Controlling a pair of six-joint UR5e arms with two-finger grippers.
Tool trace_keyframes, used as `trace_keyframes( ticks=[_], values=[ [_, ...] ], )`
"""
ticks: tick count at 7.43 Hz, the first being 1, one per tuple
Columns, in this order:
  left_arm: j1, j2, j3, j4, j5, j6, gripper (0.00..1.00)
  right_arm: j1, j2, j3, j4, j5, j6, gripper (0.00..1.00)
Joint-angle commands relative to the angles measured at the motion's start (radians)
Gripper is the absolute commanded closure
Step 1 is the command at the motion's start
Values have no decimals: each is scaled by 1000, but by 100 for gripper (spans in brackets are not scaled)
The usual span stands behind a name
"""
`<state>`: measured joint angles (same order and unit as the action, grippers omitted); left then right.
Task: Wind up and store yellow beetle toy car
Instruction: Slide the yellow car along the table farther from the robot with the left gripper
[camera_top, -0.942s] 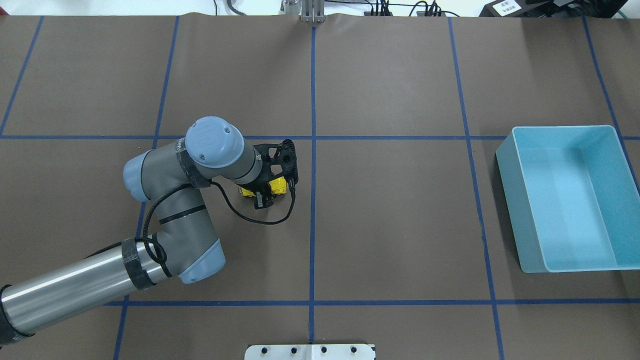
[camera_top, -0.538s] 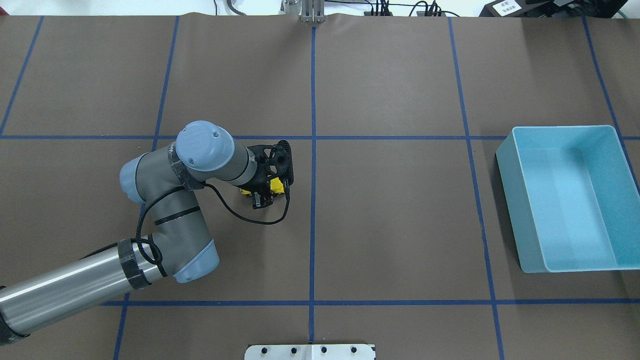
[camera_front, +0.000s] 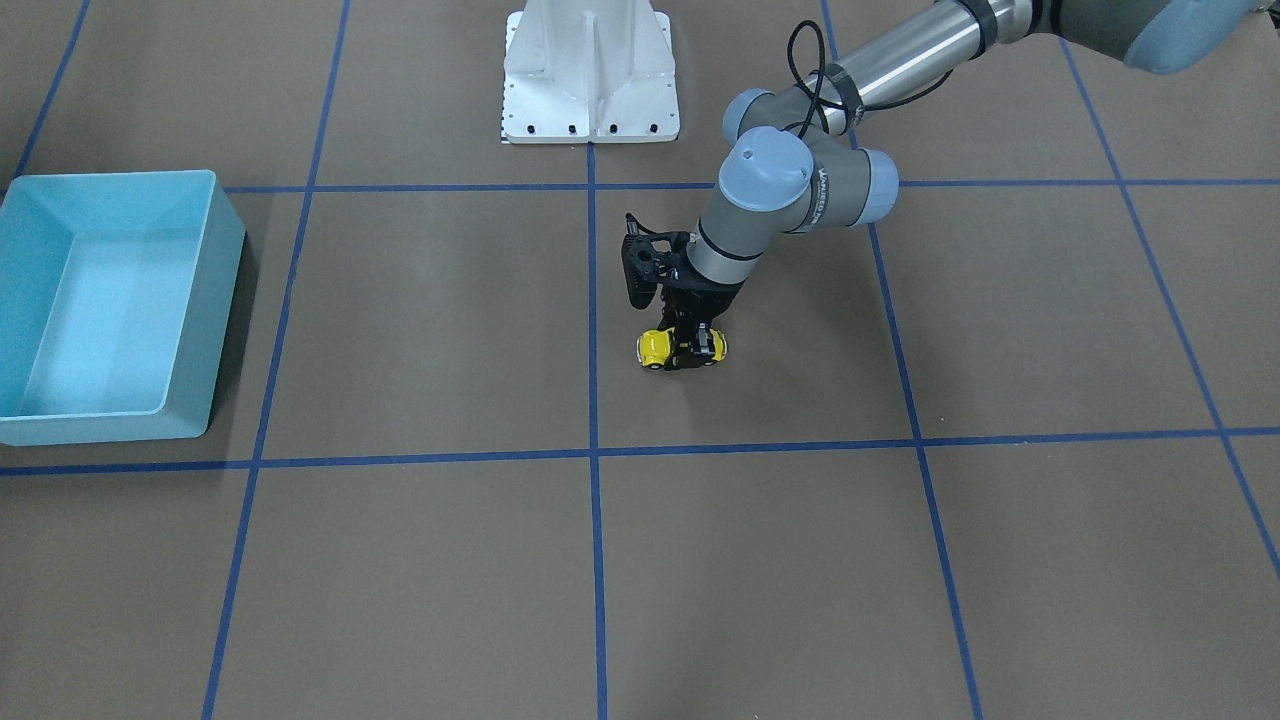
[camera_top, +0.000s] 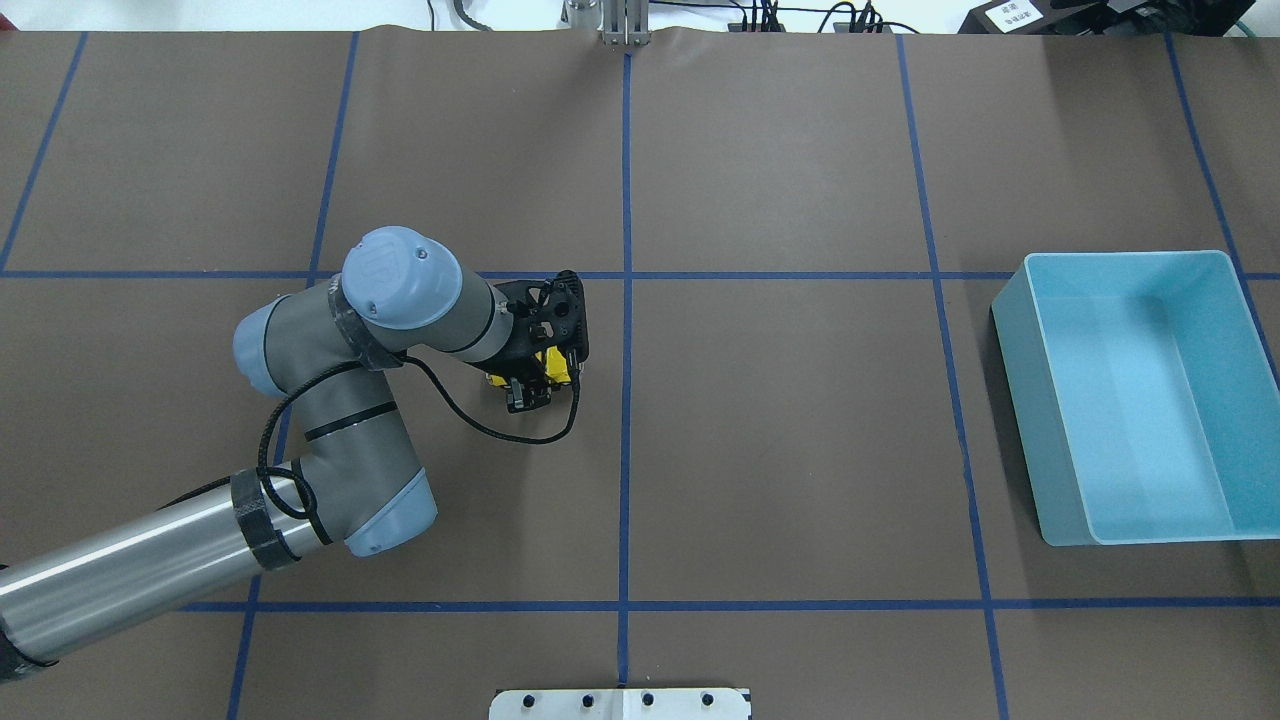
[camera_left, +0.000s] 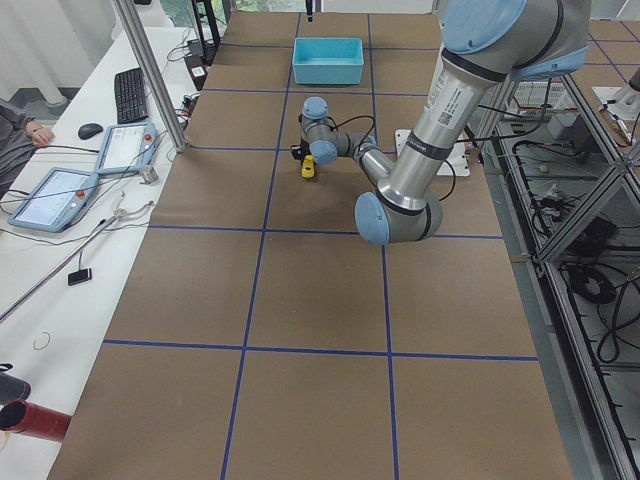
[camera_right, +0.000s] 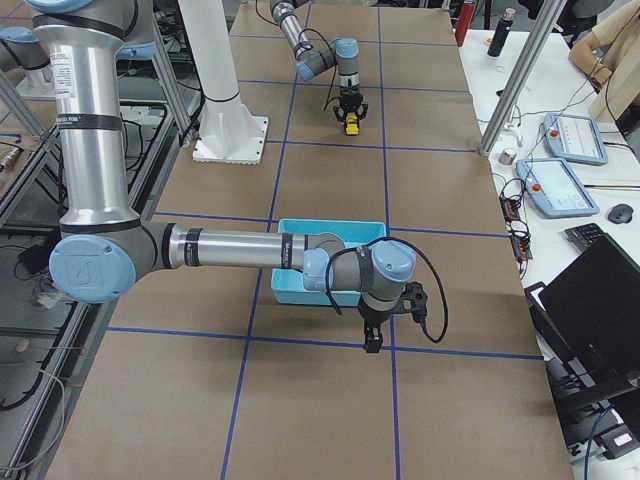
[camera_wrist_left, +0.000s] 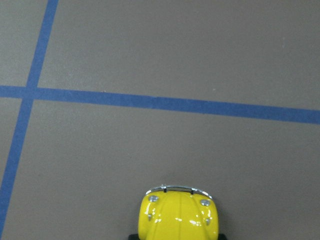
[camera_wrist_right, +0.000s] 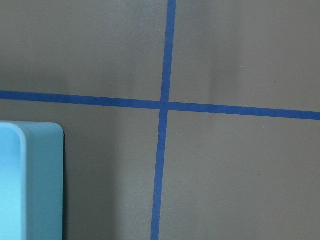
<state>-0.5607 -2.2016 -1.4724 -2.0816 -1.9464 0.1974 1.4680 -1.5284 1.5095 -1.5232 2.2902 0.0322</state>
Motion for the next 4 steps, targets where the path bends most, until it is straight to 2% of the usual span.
trace_keyframes(
  ticks=[1, 4],
  values=[
    [-25, 6, -16, 2, -63, 1, 100, 0, 1, 0, 0, 0, 2, 0],
    [-33, 8, -17, -29, -65, 1, 100, 0, 1, 0, 0, 0, 2, 0]
  ],
)
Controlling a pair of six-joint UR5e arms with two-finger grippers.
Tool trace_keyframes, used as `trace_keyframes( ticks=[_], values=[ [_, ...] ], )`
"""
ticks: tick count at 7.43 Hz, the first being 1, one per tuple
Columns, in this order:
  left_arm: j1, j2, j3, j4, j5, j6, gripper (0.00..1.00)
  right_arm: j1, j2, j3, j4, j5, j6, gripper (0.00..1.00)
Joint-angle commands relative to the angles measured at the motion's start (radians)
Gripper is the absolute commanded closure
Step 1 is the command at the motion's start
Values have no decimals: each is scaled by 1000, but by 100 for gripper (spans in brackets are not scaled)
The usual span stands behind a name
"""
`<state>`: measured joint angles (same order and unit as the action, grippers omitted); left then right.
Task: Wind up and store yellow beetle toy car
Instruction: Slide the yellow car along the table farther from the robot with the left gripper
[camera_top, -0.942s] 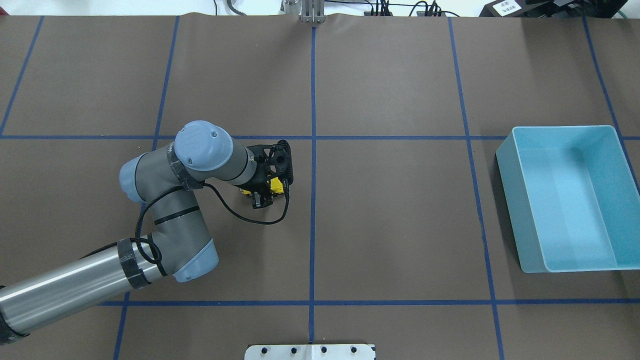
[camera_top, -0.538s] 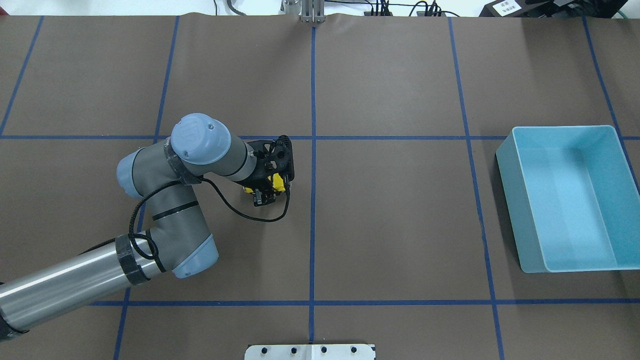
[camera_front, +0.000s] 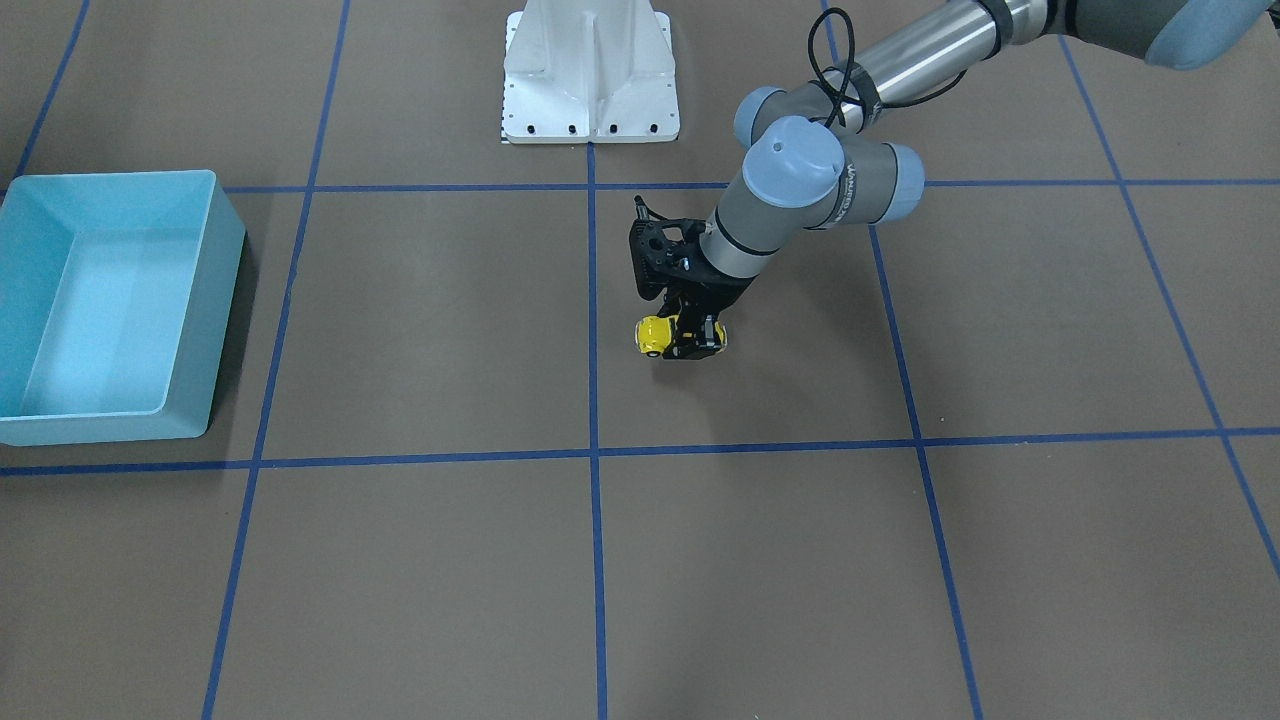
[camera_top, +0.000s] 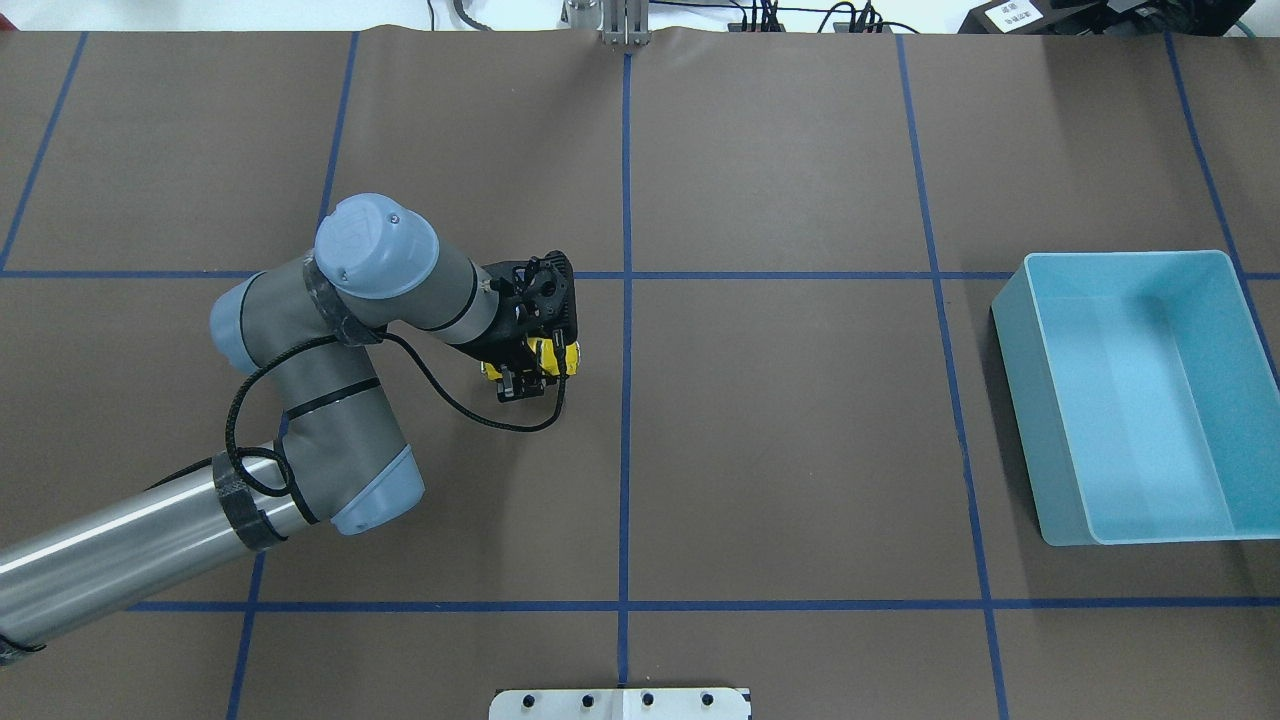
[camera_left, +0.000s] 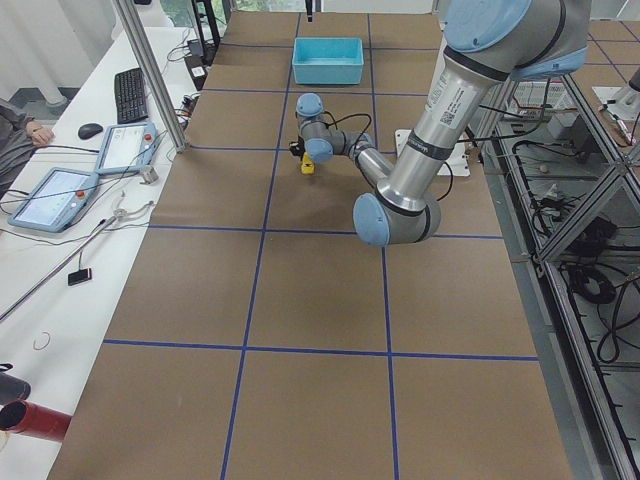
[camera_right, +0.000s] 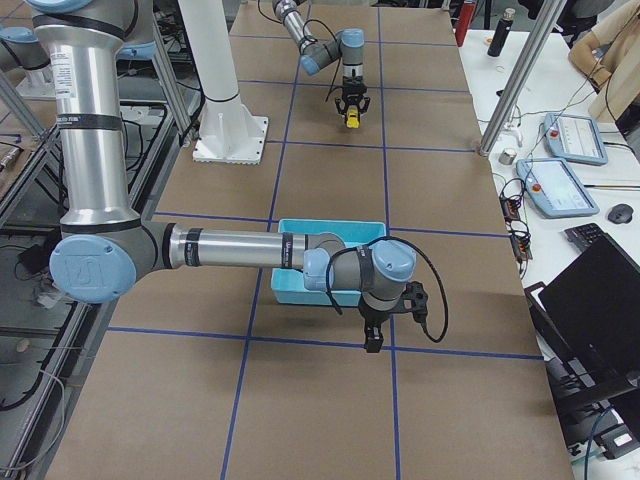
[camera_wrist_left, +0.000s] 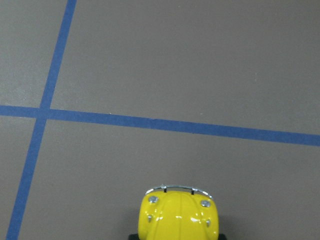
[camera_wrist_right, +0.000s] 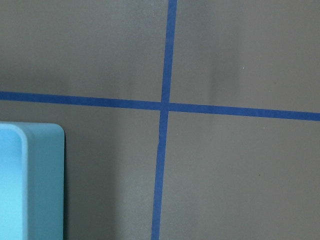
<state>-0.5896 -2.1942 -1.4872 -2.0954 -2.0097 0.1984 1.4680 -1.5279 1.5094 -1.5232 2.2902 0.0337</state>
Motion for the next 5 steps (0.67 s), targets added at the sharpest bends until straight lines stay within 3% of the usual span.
trace_keyframes(
  ticks=[1, 5],
  values=[
    [-7, 2, -1, -55, -1, -4, 100, 0, 0, 0, 0, 0, 0, 0],
    [-6, 42, 10, -118, -1, -2, 100, 0, 9, 0, -2, 0, 0, 0]
  ],
)
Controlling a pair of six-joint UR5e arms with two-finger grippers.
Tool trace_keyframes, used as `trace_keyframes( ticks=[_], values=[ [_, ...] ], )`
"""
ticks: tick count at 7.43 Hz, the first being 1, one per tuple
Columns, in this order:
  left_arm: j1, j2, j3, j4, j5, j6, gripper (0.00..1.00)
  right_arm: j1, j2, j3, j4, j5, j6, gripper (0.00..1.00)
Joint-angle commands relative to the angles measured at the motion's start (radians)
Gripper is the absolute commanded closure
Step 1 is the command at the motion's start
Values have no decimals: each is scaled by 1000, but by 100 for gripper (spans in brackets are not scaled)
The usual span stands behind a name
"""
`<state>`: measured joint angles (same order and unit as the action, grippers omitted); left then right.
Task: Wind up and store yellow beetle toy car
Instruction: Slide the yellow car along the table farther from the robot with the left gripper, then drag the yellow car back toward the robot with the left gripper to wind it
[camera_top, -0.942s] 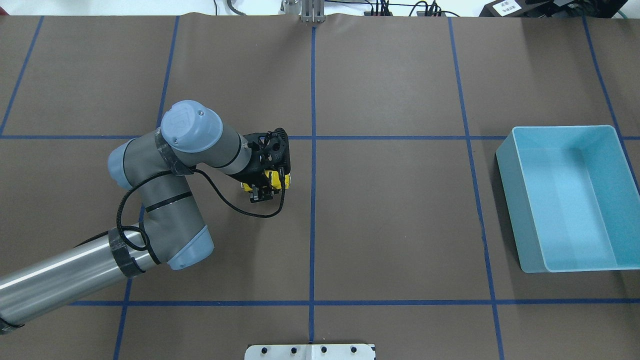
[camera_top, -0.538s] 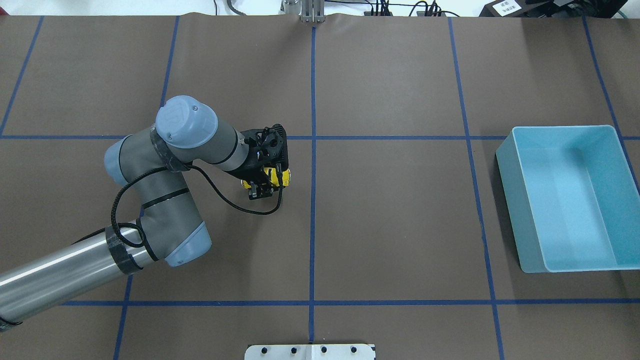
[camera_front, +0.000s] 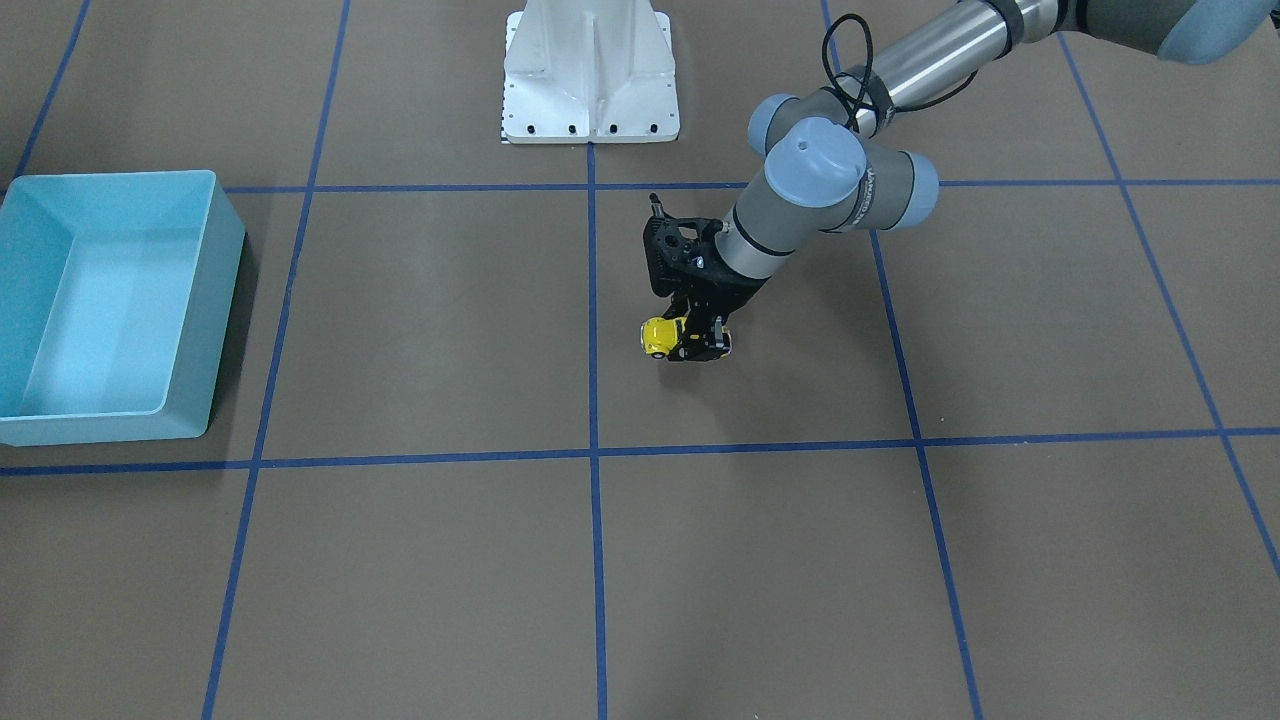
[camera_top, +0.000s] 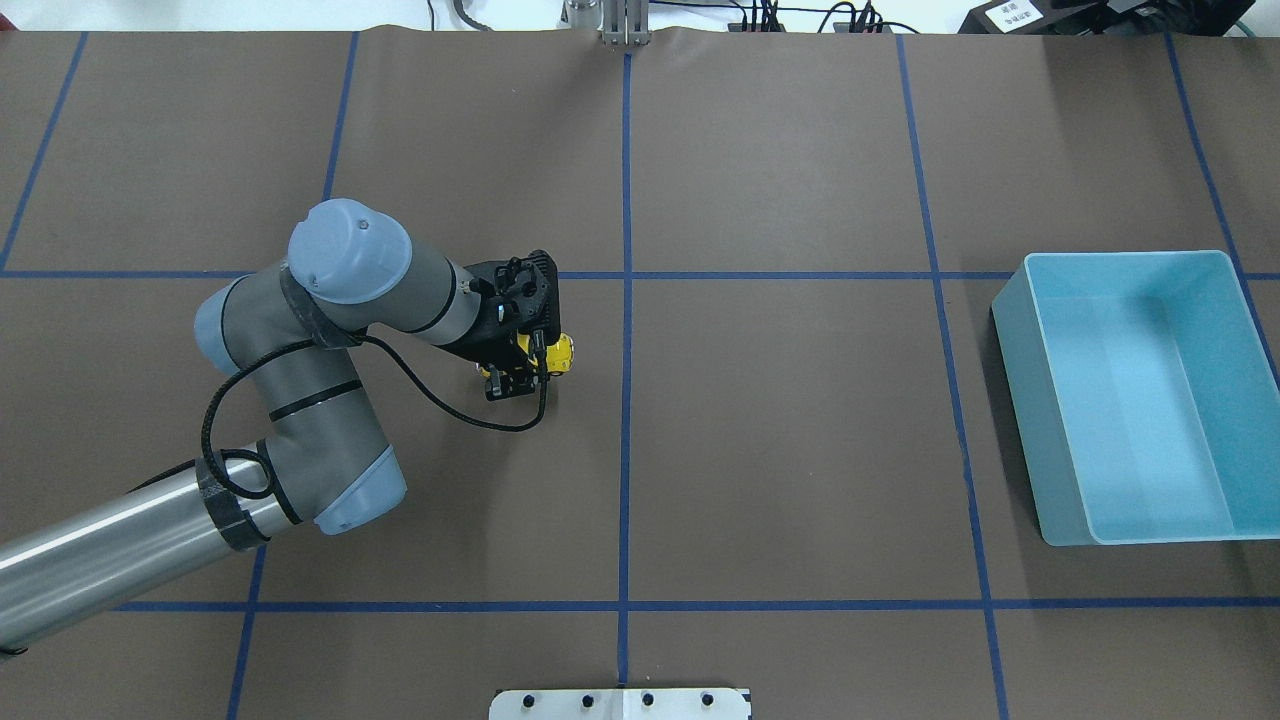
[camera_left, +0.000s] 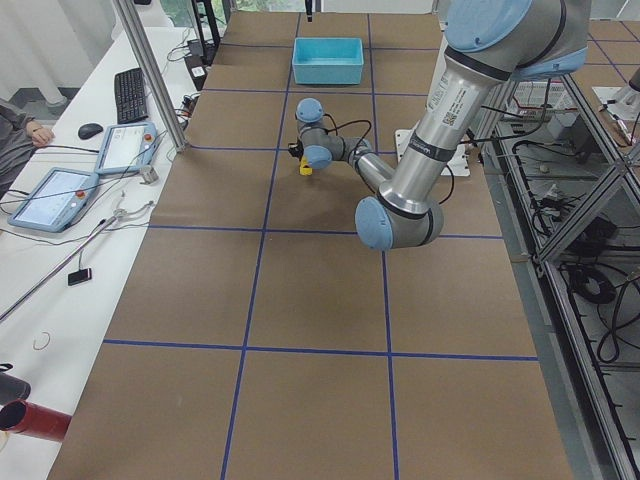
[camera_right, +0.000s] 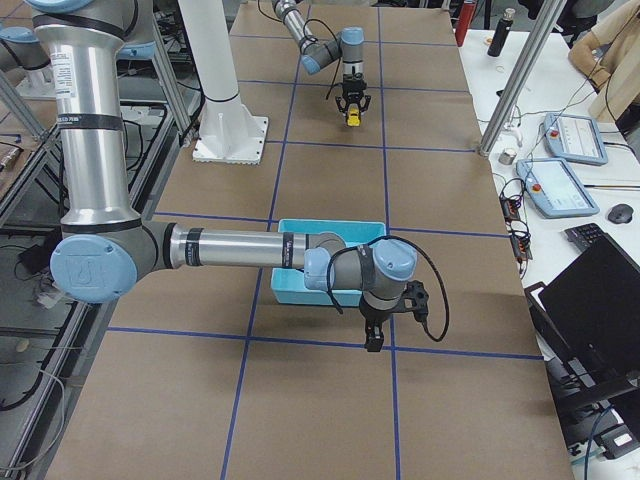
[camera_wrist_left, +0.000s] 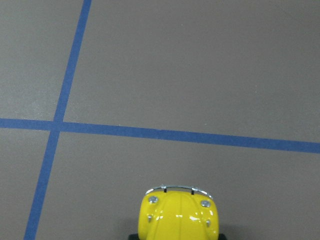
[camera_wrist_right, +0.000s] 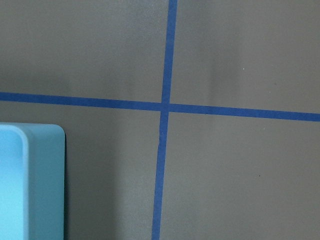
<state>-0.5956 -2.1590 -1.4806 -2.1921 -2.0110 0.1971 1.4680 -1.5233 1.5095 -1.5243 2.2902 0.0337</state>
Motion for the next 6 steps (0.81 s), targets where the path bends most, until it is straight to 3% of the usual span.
trace_keyframes(
  ticks=[1, 4, 6],
  values=[
    [0, 8, 5, -38, 0, -1, 100, 0, 6, 0, -2, -2, 0, 0],
    [0, 10, 59, -139, 0, -36, 100, 0, 9, 0, -2, 0, 0, 0],
    [0, 11, 60, -141, 0, -39, 100, 0, 9, 0, -2, 0, 0, 0]
  ],
)
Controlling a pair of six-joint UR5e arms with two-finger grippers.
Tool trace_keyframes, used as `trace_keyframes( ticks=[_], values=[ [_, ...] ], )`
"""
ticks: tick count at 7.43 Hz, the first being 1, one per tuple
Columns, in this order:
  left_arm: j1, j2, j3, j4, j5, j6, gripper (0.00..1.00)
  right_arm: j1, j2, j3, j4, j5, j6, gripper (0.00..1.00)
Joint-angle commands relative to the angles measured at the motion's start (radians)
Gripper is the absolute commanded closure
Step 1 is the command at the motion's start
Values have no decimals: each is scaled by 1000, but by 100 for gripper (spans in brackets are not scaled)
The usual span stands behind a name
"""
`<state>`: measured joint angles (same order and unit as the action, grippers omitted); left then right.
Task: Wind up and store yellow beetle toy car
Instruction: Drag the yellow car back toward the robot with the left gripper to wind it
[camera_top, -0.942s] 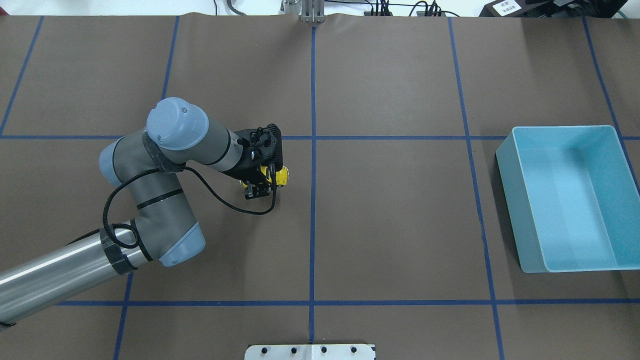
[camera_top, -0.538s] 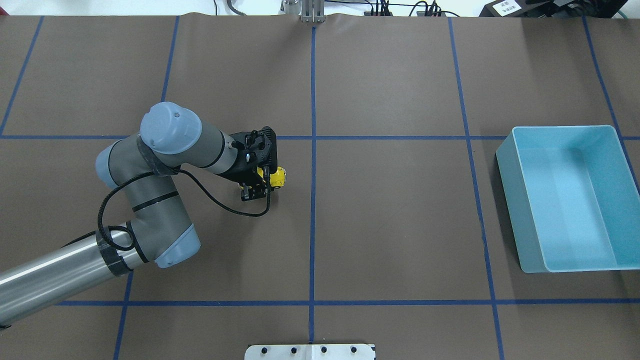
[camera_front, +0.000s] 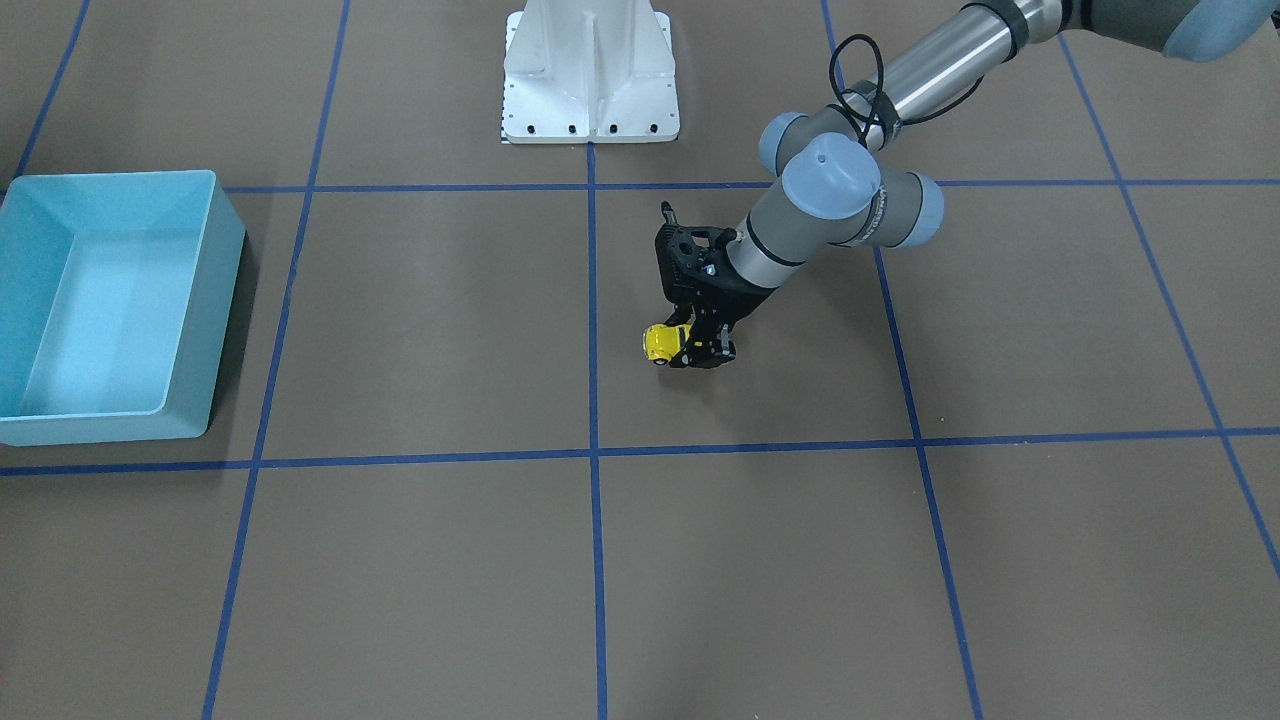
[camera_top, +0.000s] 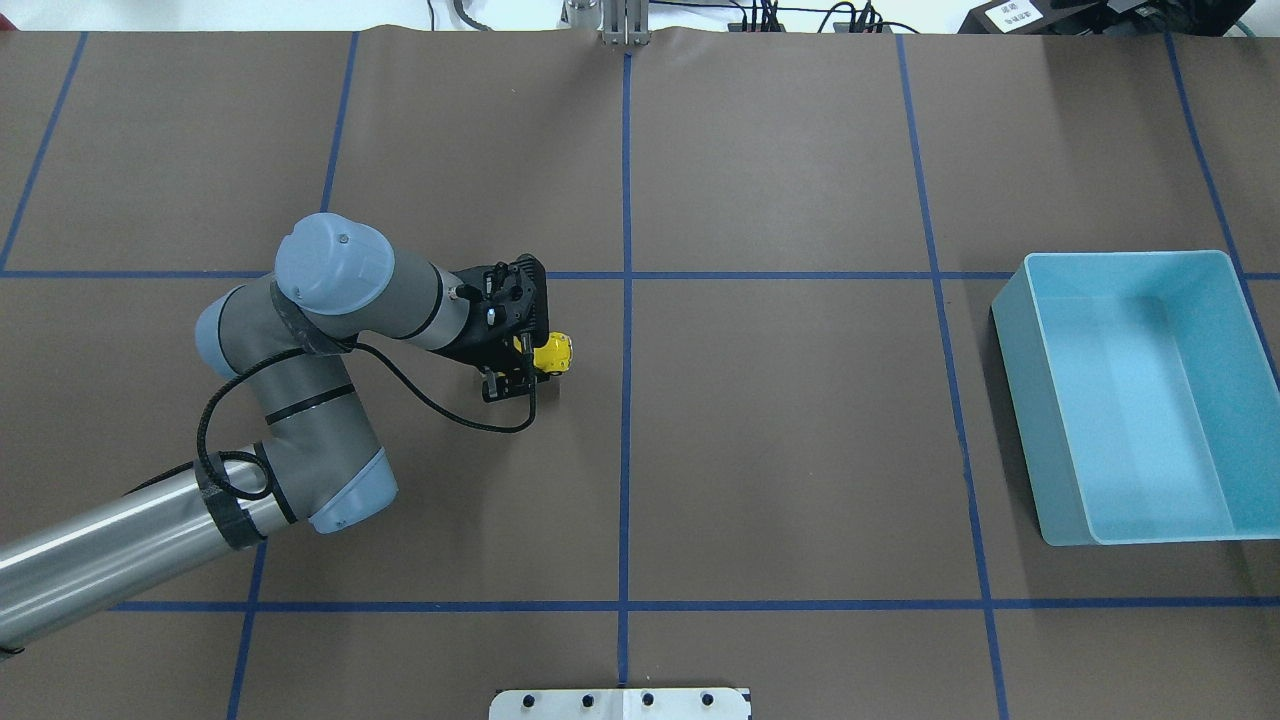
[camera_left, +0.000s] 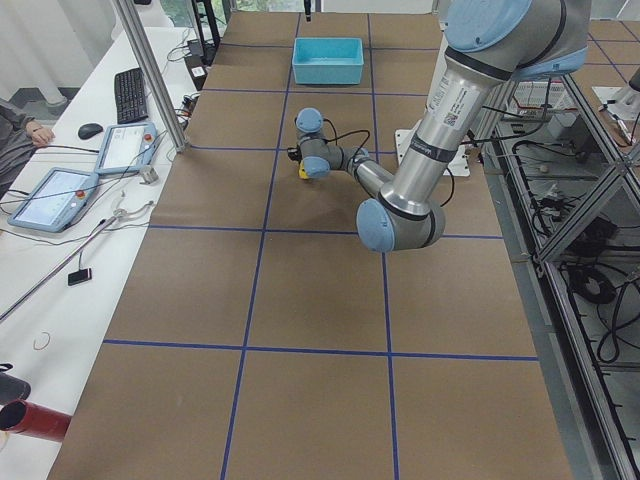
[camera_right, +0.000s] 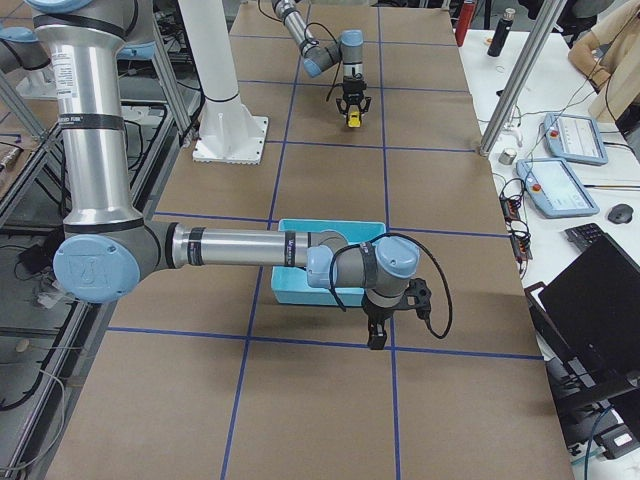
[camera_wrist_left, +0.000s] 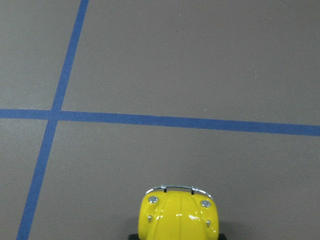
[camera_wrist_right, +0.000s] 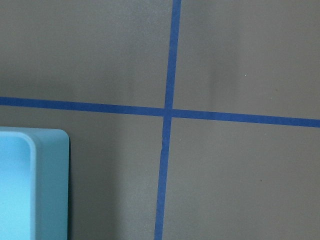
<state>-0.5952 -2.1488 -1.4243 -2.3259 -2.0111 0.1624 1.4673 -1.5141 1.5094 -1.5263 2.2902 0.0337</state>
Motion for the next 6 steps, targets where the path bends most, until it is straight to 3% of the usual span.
trace_keyframes(
  ticks=[1, 6],
  values=[
    [0, 1, 7, -7, 0, -3, 100, -1, 0, 0, 0, 2, 0, 0],
    [3, 15, 8, -24, -3, -3, 100, -1, 23, 0, -2, 11, 0, 0]
  ],
)
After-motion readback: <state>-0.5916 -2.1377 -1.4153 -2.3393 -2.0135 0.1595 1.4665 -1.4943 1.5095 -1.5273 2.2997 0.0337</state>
